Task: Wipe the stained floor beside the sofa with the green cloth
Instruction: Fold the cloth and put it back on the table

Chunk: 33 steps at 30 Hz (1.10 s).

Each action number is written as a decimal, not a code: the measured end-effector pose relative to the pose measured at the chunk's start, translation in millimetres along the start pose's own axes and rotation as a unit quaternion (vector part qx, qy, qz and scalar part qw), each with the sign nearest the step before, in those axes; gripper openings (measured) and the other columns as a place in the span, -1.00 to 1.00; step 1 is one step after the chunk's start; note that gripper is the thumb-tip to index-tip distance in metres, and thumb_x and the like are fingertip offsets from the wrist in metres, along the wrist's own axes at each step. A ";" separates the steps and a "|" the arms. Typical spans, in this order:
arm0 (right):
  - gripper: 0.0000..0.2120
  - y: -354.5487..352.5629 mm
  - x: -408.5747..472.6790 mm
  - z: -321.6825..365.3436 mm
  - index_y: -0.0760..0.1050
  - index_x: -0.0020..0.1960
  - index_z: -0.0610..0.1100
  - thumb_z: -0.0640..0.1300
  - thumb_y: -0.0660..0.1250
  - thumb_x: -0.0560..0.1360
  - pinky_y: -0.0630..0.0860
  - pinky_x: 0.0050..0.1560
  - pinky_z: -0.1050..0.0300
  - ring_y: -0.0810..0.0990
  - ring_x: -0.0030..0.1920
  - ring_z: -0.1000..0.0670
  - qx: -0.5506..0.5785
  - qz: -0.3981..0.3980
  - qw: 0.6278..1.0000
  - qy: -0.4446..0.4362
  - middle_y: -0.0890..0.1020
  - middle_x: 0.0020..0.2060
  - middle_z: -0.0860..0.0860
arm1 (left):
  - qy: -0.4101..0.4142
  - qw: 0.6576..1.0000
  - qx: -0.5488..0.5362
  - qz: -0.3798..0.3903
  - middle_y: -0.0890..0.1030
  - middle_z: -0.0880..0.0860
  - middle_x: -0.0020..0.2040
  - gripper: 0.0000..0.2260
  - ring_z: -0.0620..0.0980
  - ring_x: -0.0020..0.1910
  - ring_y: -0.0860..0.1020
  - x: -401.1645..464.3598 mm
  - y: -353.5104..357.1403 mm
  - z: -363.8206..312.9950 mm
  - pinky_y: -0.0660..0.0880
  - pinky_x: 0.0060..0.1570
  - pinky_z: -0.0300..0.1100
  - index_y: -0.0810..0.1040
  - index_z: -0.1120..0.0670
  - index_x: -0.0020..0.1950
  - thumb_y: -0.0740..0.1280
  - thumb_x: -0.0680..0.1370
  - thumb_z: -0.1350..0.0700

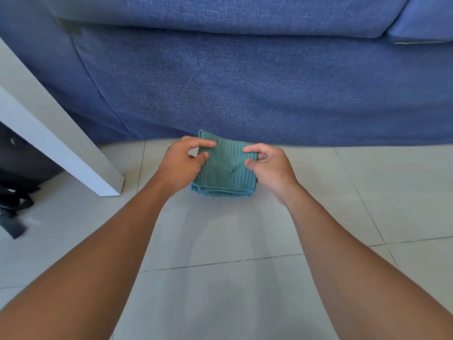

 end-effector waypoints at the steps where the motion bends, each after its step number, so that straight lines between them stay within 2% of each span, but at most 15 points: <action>1: -0.75 4.6 0.6 2.4 0.65 0.04 0.10 -0.24 0.43 0.51 0.62 0.02 -0.29 0.60 -0.16 -0.16 -0.003 0.016 1.000 0.001 0.62 0.08 -0.37 | -0.011 1.000 -0.007 0.001 0.52 -0.12 0.19 -0.74 -0.03 -0.14 0.67 -1.6 0.2 2.1 0.65 -0.08 -0.15 0.64 -0.10 0.18 0.39 0.56 0.19; 3: -0.74 13.0 1.5 6.7 0.66 0.01 0.11 -0.26 0.43 0.49 0.61 0.04 -0.35 0.65 -0.05 -0.32 -0.012 0.041 0.999 0.004 0.61 0.10 -0.39 | -0.031 0.999 -0.007 0.002 0.49 -0.07 0.25 -0.69 0.00 -0.14 0.67 -6.2 -1.9 6.8 0.65 -0.09 -0.14 0.62 -0.03 0.23 0.46 0.51 0.21; 5: -0.71 17.0 3.5 10.3 0.66 -0.03 0.11 -0.29 0.41 0.48 0.64 0.03 -0.28 0.64 -0.01 -0.37 -0.015 0.050 0.998 0.016 0.63 0.07 -0.37 | -0.046 0.999 0.010 0.002 0.46 -0.04 0.29 -0.62 0.07 -0.02 0.65 -9.7 -8.6 8.2 0.64 0.01 -0.06 0.60 -0.01 0.26 0.50 0.47 0.22; 7: -0.69 17.4 5.4 16.7 0.67 -0.03 0.09 -0.32 0.38 0.46 0.57 -0.13 -0.05 0.60 -0.17 -0.24 -0.007 0.058 0.998 0.037 0.65 -0.09 -0.33 | -0.059 0.998 0.026 0.002 0.46 -0.05 0.26 -0.58 0.11 0.07 0.62 -12.0 -18.6 2.9 0.60 0.11 0.02 0.59 -0.03 0.28 0.51 0.45 0.21; 9: -0.70 17.6 8.4 35.5 0.68 -0.03 0.06 -0.32 0.35 0.45 0.47 -0.19 0.05 0.54 -0.22 -0.10 -0.002 0.071 0.996 0.047 0.59 -0.21 -0.16 | -0.069 0.997 0.041 -0.006 0.45 -0.05 0.25 -0.58 0.10 0.09 0.60 -12.5 -32.9 -11.5 0.56 0.16 0.05 0.58 -0.03 0.28 0.51 0.45 0.21; 13: -0.73 11.7 15.7 101.7 0.69 -0.06 0.03 -0.27 0.33 0.42 0.55 -0.28 0.12 0.61 -0.24 -0.03 0.028 0.079 0.996 0.038 0.68 -0.20 -0.03 | -0.054 0.993 0.090 -0.059 0.47 -0.02 0.25 -0.57 0.00 0.17 0.53 -10.5 -70.0 -67.1 0.45 0.24 -0.10 0.57 -0.01 0.29 0.51 0.44 0.18; 16: -0.77 1.3 18.7 176.0 0.69 -0.08 0.04 -0.23 0.34 0.42 0.56 -0.35 0.19 0.61 -0.33 0.08 0.040 0.093 0.995 0.002 0.69 -0.23 0.03 | -0.035 0.985 0.135 -0.101 0.47 -0.03 0.25 -0.57 -0.04 0.21 0.50 -9.5 -112.7 -133.1 0.41 0.11 -0.26 0.56 -0.02 0.31 0.49 0.45 0.14; 18: -0.78 -6.0 18.4 223.0 0.69 -0.10 0.04 -0.23 0.34 0.43 0.52 -0.40 0.23 0.59 -0.35 0.11 0.044 0.103 0.993 -0.025 0.70 -0.23 0.05 | -0.030 0.980 0.156 -0.121 0.51 -0.01 0.24 -0.56 -0.08 0.06 0.57 -8.2 -140.6 -173.7 0.44 -0.09 -0.39 0.55 -0.01 0.32 0.47 0.45 0.14; 19: -0.78 -10.2 16.7 247.6 0.69 -0.11 0.03 -0.23 0.34 0.43 0.51 -0.36 0.20 0.59 -0.32 0.08 0.048 0.108 0.992 -0.035 0.70 -0.22 0.05 | -0.033 0.978 0.158 -0.132 0.55 0.01 0.21 -0.57 -0.09 -0.06 0.58 -9.4 -156.9 -194.8 0.44 -0.23 -0.45 0.56 0.00 0.32 0.47 0.45 0.15; 21: -0.79 -16.7 12.7 293.9 0.69 -0.12 0.00 -0.25 0.33 0.44 0.51 -0.27 0.14 0.58 -0.28 0.02 0.065 0.122 0.989 -0.050 0.69 -0.25 0.02 | -0.044 0.976 0.143 -0.156 0.61 0.07 0.11 -0.59 -0.04 -0.22 0.60 -12.1 -189.4 -233.7 0.51 -0.37 -0.36 0.57 0.02 0.29 0.47 0.45 0.18; 24: -0.78 -14.8 2.2 363.6 0.67 -0.12 -0.04 -0.29 0.31 0.46 0.52 -0.27 0.13 0.60 -0.28 0.02 0.071 0.153 0.982 -0.085 0.67 -0.27 0.00 | -0.072 0.972 0.101 -0.198 0.60 0.13 -0.06 -0.63 0.10 -0.29 0.65 -30.7 -241.0 -279.9 0.65 -0.35 -0.04 0.58 0.07 0.24 0.46 0.45 0.27; 26: -0.77 -0.7 -8.5 403.9 0.66 -0.12 -0.06 -0.32 0.30 0.48 0.54 -0.23 0.12 0.60 -0.23 0.01 0.066 0.182 0.975 -0.111 0.67 -0.24 -0.03 | -0.085 0.967 0.087 -0.223 0.58 0.13 -0.14 -0.65 0.15 -0.30 0.62 -52.8 -274.1 -298.4 0.66 -0.34 0.00 0.57 0.13 0.22 0.45 0.45 0.32; 29: -0.75 47.7 -36.1 450.1 0.66 -0.05 -0.09 -0.38 0.30 0.52 0.55 -0.10 0.03 0.60 -0.14 -0.04 0.046 0.262 0.954 -0.140 0.66 -0.12 -0.10 | -0.110 0.955 0.070 -0.267 0.53 0.09 -0.13 -0.73 0.12 -0.27 0.57 -102.3 -320.8 -303.6 0.62 -0.45 -0.11 0.59 0.19 0.11 0.43 0.45 0.38; 31: -0.74 93.2 -62.9 472.9 0.66 0.01 -0.09 -0.40 0.30 0.54 0.54 -0.12 0.02 0.59 -0.10 -0.07 0.008 0.320 0.932 -0.170 0.64 -0.07 -0.13 | -0.133 0.939 0.063 -0.312 0.51 0.08 -0.18 -0.81 0.06 -0.31 0.56 -146.4 -350.6 -293.4 0.55 -0.51 -0.25 0.60 0.13 -0.12 0.42 0.44 0.42; 33: -0.73 142.8 -97.1 490.2 0.67 0.04 -0.08 -0.40 0.31 0.55 0.53 -0.15 0.04 0.58 -0.06 -0.09 -0.031 0.369 0.907 -0.202 0.63 -0.04 -0.13 | -0.167 0.917 0.057 -0.357 0.52 0.09 -0.20 -0.74 0.05 -0.34 0.59 -198.3 -375.9 -276.2 0.55 -0.49 -0.26 0.55 0.07 -0.24 0.42 0.43 0.44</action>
Point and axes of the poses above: each hand's wrist, its own x-axis towards the middle knuckle, its own y-axis out of the palm, z = x × y, the point moved 9 cm from there along x, towards the middle knuckle
